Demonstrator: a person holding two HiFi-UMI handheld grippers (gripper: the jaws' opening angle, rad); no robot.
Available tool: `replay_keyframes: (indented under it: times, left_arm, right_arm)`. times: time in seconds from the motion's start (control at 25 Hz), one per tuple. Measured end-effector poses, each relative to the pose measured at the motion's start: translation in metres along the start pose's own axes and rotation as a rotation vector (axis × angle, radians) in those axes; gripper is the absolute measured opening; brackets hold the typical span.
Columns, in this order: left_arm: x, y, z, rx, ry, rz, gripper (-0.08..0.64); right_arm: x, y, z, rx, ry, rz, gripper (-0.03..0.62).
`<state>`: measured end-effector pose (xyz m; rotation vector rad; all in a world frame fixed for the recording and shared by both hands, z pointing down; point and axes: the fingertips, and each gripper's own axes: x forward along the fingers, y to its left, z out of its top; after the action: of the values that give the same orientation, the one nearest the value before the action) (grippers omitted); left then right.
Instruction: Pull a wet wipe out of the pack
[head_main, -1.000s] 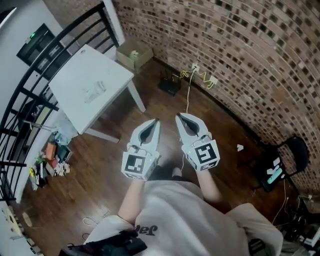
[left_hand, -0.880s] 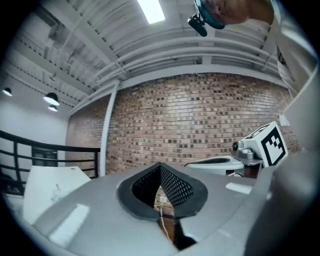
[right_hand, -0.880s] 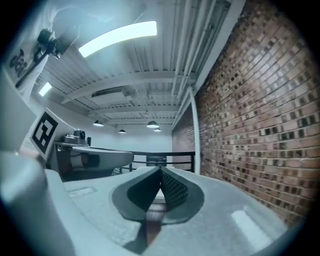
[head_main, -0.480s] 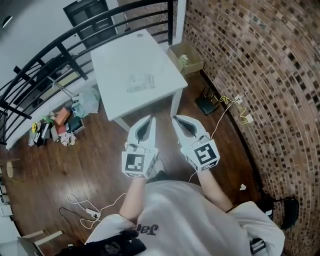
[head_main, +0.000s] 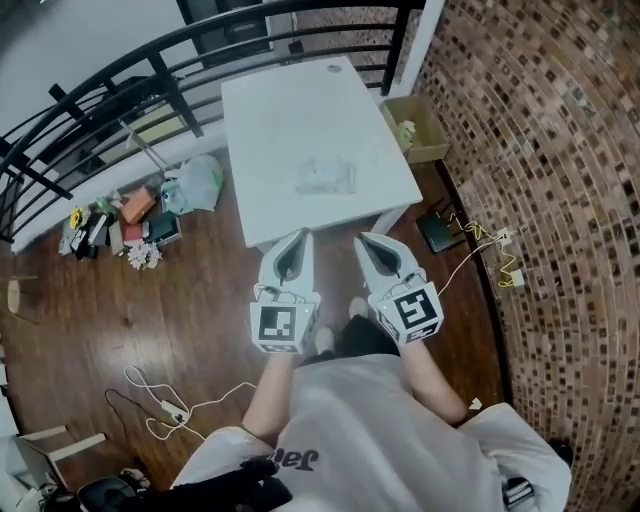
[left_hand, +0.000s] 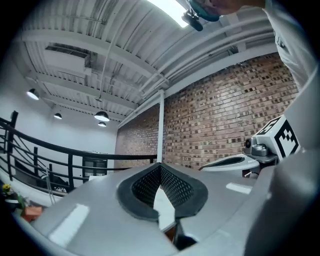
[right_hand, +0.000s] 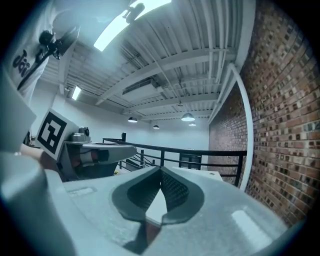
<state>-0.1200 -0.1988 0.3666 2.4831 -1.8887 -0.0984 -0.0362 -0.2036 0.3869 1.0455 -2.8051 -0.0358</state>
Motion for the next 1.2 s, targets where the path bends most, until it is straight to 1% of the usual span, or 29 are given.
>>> replay_keyframes:
  times: [0.12, 0.24, 0.36, 0.44, 0.52, 0.6, 0.64, 0.72, 0.8, 0.84, 0.96, 1.04, 1.08, 1.12, 1.2]
  left_arm:
    - [0.019, 0.024, -0.001, -0.001, 0.001, 0.038, 0.015]
    - [0.044, 0.04, -0.004, 0.0, 0.012, 0.06, 0.015]
    - [0.07, 0.05, -0.002, 0.011, 0.011, 0.07, 0.015]
    - [0.09, 0.059, -0.001, 0.016, 0.009, 0.081, 0.015]
    - [0.107, 0.068, -0.007, 0.018, 0.03, 0.093, 0.015]
    - [0.122, 0.074, -0.02, 0.012, 0.06, 0.097, 0.015]
    - [0.131, 0.077, -0.027, 0.007, 0.071, 0.097, 0.015]
    - [0.146, 0.086, -0.041, -0.001, 0.089, 0.099, 0.015]
    - [0.156, 0.094, -0.053, -0.013, 0.105, 0.107, 0.015]
    - [0.16, 0.098, -0.058, -0.018, 0.112, 0.112, 0.015]
    - [0.168, 0.103, -0.074, -0.029, 0.133, 0.122, 0.015]
    - [0.172, 0.104, -0.084, -0.026, 0.155, 0.136, 0.015]
    - [0.172, 0.104, -0.088, -0.018, 0.171, 0.15, 0.015]
    - [0.172, 0.106, -0.091, -0.009, 0.185, 0.166, 0.015]
    - [0.171, 0.113, -0.097, -0.01, 0.199, 0.193, 0.015]
  right_arm:
    - [0.029, -0.017, 0.004, 0.007, -0.005, 0.013, -0.009]
    - [0.058, -0.039, 0.003, 0.025, -0.007, 0.029, -0.009]
    - [0.083, -0.061, 0.003, 0.056, -0.013, 0.067, -0.009]
    - [0.099, -0.083, 0.0, 0.057, -0.01, 0.088, -0.009]
    - [0.112, -0.11, -0.009, 0.042, 0.027, 0.106, -0.009]
    - [0.121, -0.144, -0.023, 0.011, 0.094, 0.127, -0.009]
    - [0.125, -0.163, -0.029, -0.019, 0.135, 0.135, -0.009]
    - [0.135, -0.203, -0.032, -0.109, 0.213, 0.152, -0.008]
    - [0.146, -0.234, -0.026, -0.229, 0.263, 0.187, -0.003]
    - [0.152, -0.246, -0.023, -0.295, 0.291, 0.211, 0.013]
    - [0.173, -0.276, -0.029, -0.474, 0.399, 0.295, 0.021]
    - [0.189, -0.289, -0.037, -0.527, 0.44, 0.392, 0.108]
    - [0.197, -0.292, -0.041, -0.549, 0.455, 0.452, 0.133]
    - [0.206, -0.291, -0.045, -0.591, 0.469, 0.514, 0.158]
    - [0.224, -0.284, -0.056, -0.731, 0.496, 0.639, 0.2]
